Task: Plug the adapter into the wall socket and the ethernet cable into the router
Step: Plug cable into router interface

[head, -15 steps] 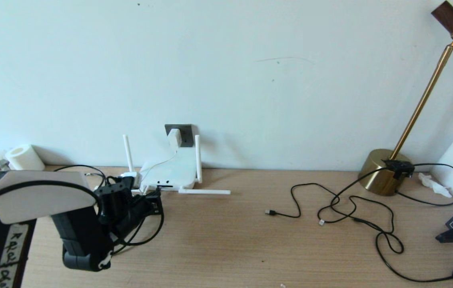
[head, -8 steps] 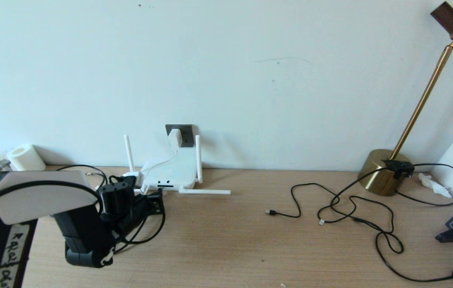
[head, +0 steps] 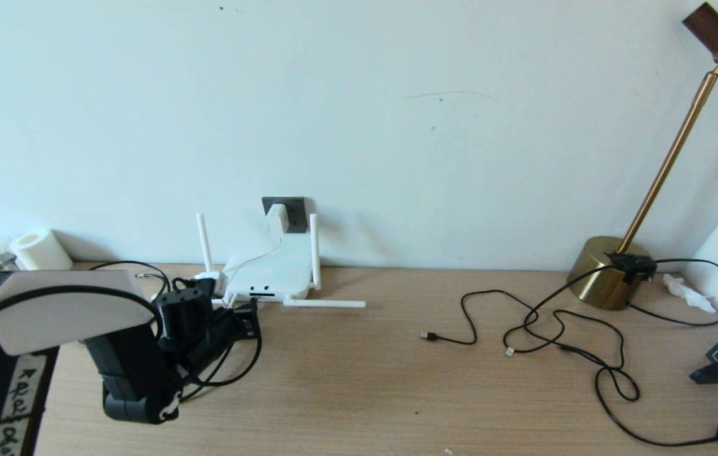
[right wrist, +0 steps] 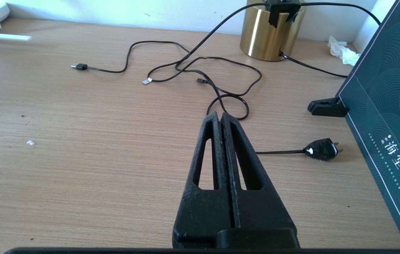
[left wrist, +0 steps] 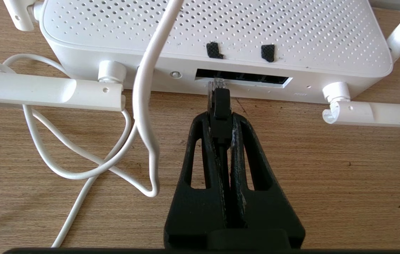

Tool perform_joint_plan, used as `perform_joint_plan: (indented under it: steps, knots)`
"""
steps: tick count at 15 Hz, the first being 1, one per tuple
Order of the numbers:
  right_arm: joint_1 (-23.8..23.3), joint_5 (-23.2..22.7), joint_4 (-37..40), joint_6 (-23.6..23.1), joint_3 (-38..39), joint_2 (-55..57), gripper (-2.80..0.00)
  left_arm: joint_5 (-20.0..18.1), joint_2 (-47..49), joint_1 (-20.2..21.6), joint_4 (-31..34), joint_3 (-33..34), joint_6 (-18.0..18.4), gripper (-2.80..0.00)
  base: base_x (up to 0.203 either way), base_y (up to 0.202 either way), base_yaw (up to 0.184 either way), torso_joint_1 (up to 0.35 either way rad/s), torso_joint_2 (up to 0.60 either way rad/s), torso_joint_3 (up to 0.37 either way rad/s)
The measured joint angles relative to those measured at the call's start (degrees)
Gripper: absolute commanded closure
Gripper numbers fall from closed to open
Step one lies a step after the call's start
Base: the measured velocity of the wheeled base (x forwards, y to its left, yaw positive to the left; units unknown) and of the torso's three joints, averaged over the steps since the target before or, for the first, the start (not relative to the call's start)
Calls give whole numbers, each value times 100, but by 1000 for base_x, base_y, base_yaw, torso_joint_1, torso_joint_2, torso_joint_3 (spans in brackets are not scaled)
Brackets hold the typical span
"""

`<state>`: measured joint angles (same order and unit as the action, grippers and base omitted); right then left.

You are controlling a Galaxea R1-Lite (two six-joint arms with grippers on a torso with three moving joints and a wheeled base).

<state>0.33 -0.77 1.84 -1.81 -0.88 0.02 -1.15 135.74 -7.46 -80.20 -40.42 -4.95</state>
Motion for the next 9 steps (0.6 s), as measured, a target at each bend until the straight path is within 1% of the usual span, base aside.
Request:
perform_joint_plan:
  steps: [9]
  knots:
    - [0,2,0,0,0,0,0,10,-154,7,-48,171,0,0,0,0,0,0,0,0]
